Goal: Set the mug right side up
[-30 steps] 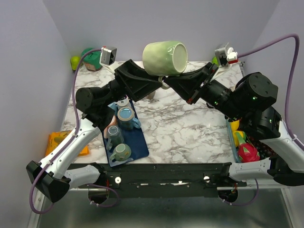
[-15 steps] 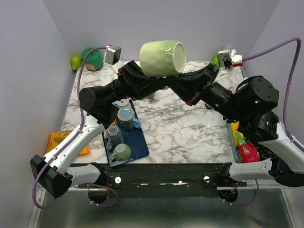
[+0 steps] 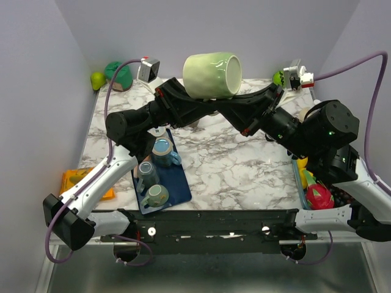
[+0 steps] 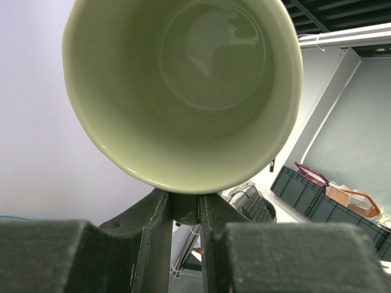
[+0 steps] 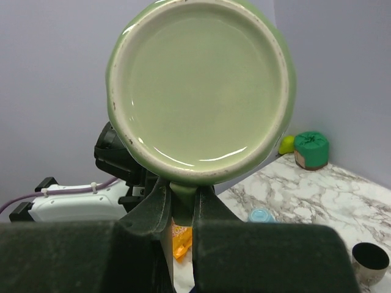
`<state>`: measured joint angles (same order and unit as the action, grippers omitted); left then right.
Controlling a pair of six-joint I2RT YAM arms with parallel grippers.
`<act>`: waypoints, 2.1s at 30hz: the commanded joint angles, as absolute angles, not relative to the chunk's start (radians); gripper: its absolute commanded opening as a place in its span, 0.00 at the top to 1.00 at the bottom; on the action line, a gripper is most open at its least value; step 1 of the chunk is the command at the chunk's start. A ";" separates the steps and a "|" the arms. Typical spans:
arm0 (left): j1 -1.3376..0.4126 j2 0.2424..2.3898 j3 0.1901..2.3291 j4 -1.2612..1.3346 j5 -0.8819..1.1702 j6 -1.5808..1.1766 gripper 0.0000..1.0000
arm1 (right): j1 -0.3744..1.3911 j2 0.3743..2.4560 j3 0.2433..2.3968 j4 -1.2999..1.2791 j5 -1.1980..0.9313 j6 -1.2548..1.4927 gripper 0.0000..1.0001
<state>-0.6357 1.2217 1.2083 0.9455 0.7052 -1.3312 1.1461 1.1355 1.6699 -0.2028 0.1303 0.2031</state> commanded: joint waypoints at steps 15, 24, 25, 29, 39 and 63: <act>-0.644 1.224 1.381 0.114 0.479 -0.766 1.00 | 1.147 0.936 1.367 -0.486 0.739 0.497 0.19; -0.730 1.361 1.381 -0.113 0.177 -0.493 1.00 | 1.149 0.853 1.322 -0.819 0.847 0.779 0.19; -0.741 1.377 1.384 -0.123 0.099 -0.473 1.00 | 1.149 0.847 1.318 -0.842 0.850 0.796 0.19; -0.785 1.495 1.410 -0.143 -0.096 -0.408 1.00 | 1.147 0.848 1.338 -0.934 0.851 0.837 0.19; -0.799 1.818 1.540 -0.081 -0.412 -0.310 1.00 | 1.149 0.850 1.336 -1.042 0.775 0.884 0.13; -0.706 2.155 1.672 -0.017 -0.325 -0.281 1.00 | 1.147 0.839 1.319 -1.146 0.721 0.951 0.08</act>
<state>-0.7124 2.1628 1.6588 -0.1112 -0.3450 -0.2916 1.1458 0.8478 1.3315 -1.1046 0.7242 0.9134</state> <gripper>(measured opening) 0.261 0.914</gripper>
